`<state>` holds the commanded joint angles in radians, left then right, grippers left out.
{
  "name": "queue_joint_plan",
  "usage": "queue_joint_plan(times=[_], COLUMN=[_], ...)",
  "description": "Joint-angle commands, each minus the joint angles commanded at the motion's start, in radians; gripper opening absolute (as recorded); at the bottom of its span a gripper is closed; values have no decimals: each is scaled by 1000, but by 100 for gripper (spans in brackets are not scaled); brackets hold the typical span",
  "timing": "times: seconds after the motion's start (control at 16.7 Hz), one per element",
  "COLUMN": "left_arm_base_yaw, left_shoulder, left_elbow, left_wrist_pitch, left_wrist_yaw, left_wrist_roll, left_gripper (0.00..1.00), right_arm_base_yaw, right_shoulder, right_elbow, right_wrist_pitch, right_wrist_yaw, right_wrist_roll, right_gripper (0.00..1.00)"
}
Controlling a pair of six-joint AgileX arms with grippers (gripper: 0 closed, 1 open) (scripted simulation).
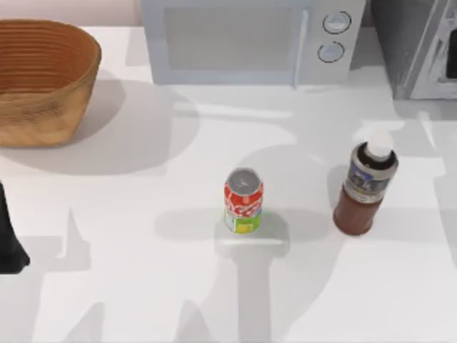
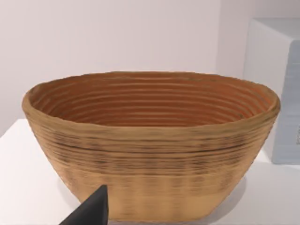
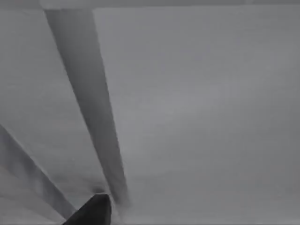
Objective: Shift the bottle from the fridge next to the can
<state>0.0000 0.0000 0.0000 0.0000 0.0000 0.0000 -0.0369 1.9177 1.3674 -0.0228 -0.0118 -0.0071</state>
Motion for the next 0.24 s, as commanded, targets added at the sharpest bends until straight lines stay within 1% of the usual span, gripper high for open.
queue_joint_plan(times=[0.12,0.24], left_arm_base_yaw=[0,0], left_shoulder=[0,0], left_elbow=[0,0], left_wrist_pitch=[0,0], left_wrist_yaw=[0,0], left_wrist_roll=[0,0], left_gripper=[100,100], right_arm_base_yaw=[0,0], right_shoulder=[50,68], right_elbow=[62,82], right_wrist_pitch=[-15,-20], right_wrist_yaw=[2,3], right_wrist_roll=[0,0], right_gripper=[100,100])
